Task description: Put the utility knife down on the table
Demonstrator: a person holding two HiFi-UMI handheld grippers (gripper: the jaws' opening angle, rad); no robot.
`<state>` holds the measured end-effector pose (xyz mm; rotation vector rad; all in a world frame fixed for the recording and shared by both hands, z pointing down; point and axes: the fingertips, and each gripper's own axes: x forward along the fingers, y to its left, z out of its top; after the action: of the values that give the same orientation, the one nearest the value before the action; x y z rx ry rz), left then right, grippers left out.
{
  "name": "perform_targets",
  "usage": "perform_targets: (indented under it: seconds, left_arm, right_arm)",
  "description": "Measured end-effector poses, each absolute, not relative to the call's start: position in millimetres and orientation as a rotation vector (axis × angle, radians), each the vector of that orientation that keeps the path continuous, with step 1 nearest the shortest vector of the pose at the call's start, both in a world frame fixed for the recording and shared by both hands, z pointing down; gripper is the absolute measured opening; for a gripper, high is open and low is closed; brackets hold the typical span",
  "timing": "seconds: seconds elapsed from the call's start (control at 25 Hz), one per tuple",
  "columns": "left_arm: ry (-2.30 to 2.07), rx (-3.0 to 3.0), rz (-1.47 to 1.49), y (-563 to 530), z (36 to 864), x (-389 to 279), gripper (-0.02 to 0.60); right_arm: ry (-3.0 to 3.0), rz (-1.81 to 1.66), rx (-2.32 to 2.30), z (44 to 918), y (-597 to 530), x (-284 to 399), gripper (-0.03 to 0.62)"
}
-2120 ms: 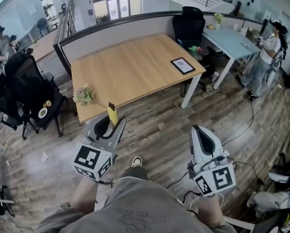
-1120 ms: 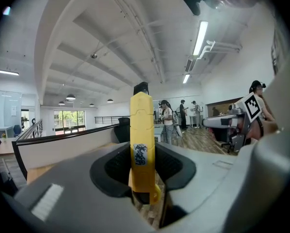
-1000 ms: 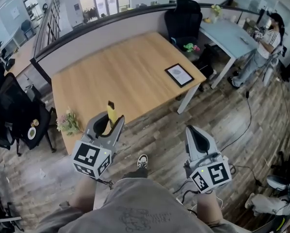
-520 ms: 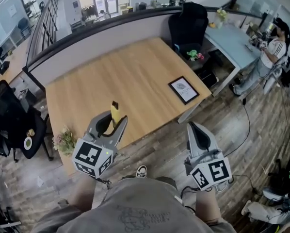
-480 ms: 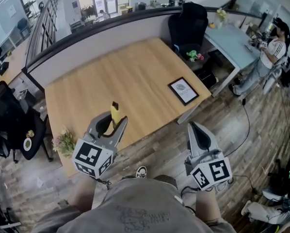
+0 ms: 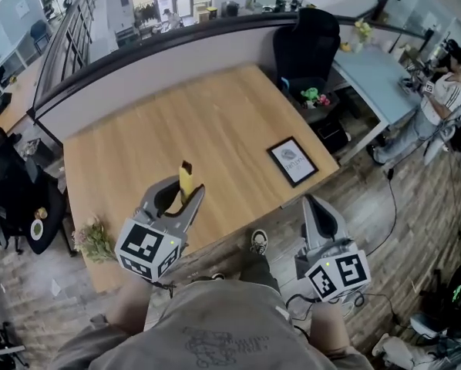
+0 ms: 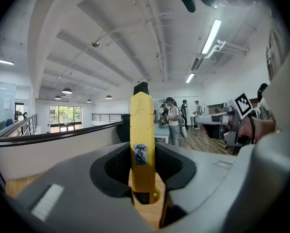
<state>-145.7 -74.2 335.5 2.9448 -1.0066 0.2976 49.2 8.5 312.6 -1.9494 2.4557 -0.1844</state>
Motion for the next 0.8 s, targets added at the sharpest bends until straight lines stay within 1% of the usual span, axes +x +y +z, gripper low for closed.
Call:
perform_targets:
  seconds: [0.2, 0.8]
  left_arm:
    - [-1.107, 2.890, 0.313, -112, 338, -123, 0.114]
    - [-1.449, 2.717, 0.382, -220, 324, -11, 0.114]
  right_arm:
    - [2.521, -0.187, -1.866, 310, -41, 77, 0.011]
    - [2.775, -0.241, -1.540, 314, -191, 202, 0.011]
